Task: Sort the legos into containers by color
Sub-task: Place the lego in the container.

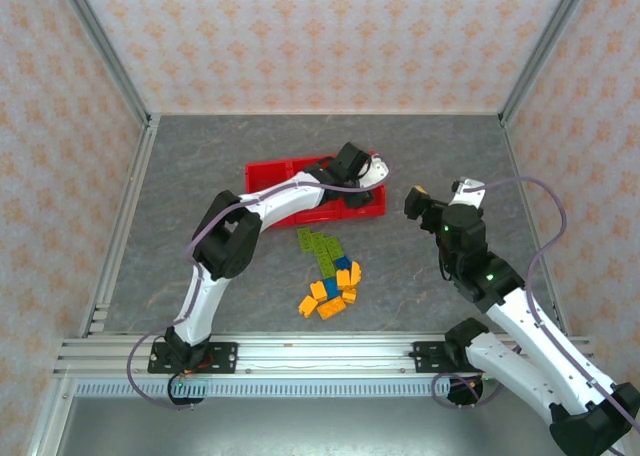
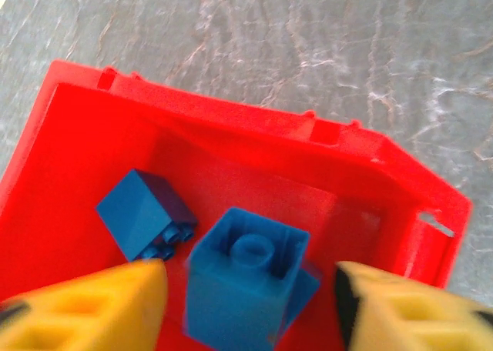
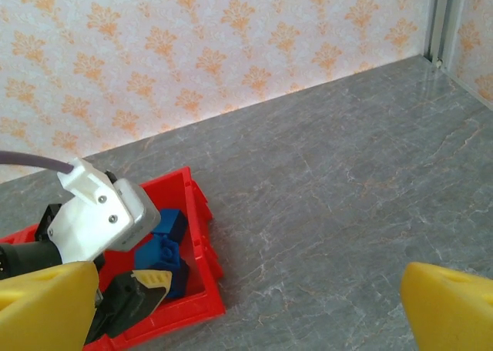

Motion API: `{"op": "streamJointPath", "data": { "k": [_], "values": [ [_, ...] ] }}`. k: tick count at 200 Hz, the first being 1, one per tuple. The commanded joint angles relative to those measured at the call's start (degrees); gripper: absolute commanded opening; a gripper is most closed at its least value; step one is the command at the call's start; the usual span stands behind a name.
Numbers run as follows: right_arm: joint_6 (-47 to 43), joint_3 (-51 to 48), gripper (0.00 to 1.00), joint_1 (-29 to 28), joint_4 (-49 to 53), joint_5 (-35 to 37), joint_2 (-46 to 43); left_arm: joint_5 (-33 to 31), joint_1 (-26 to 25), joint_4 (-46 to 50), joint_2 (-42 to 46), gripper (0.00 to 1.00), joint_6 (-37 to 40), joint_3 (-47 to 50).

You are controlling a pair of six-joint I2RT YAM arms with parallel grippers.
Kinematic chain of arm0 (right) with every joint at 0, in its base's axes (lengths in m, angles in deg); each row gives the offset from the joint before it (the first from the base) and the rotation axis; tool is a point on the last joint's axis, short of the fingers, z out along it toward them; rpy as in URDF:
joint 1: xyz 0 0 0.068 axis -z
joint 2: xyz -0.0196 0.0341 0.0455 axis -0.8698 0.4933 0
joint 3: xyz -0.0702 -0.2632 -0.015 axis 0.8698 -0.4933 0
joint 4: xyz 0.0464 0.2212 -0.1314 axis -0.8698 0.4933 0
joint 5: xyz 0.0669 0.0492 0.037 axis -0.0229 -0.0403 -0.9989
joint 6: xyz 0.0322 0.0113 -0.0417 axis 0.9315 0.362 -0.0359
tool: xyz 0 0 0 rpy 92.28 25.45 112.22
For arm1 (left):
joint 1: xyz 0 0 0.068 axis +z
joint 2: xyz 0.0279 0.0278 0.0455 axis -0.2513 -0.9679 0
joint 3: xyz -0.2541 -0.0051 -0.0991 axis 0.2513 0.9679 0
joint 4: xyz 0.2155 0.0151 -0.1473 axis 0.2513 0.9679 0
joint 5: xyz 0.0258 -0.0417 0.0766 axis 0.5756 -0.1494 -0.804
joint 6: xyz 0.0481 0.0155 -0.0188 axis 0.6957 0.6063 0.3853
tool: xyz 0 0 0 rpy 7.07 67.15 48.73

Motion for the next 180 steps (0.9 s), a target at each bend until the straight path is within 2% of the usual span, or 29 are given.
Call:
{"op": "streamJointPath", "data": {
  "k": [1,10,13,35,66,89,107,121,132,141,152,168,180],
  "values": [
    [0.5,1.3,1.00,0.2,2.8,1.4,-0.9,-3.4,1.0,-4.1,1.1,0.80,-1.6,-1.7],
    [0.7,2.0,1.00,0.2,3.9,0.9,-1.0,-4.4,1.2,-5.5,2.3,0.98,-2.8,-1.0],
    [0.7,2.3,1.00,0.2,4.2,0.6,-1.0,-4.8,1.2,-6.0,3.0,0.99,-3.2,-0.4],
    [1.8,2.8,1.00,0.2,6.2,-3.3,-0.9,-6.2,1.8,-12.8,9.9,0.99,-5.7,7.1],
    [5.1,4.6,1.00,0.2,9.2,-9.9,2.5,-7.0,3.4,-27.0,23.7,0.99,-10.2,23.7],
    [6.6,7.8,1.00,0.2,13.5,-15.6,7.3,-12.2,3.5,-37.2,34.1,0.99,-15.9,36.9],
    [7.7,9.2,1.00,0.1,16.5,-21.7,11.8,-16.6,3.5,-36.2,41.2,0.99,-19.1,42.8],
    [9.8,9.6,1.00,-0.2,18.8,-24.0,15.1,-17.6,3.6,-33.4,46.4,0.99,-22.7,46.7],
    [11.6,8.8,0.98,-1.3,19.1,-24.4,17.0,-17.1,3.5,-29.3,50.4,0.99,-26.5,48.8],
    [13.6,7.8,0.96,-2.8,18.8,-23.2,17.8,-13.3,3.5,-25.4,54.5,0.99,-30.8,50.6],
    [15.4,6.2,0.93,-5.1,17.6,-22.7,18.5,-8.1,3.0,-27.3,60.6,0.99,-35.1,56.4],
    [17.9,4.5,0.87,-7.9,16.2,-22.9,20.5,-11.1,1.0,-31.1,70.1,0.99,-42.6,65.7],
    [19.2,3.6,0.82,-10.4,15.2,-22.9,22.4,-12.2,0.4,-29.6,76.4,0.99,-45.7,70.4]
  ]
}}
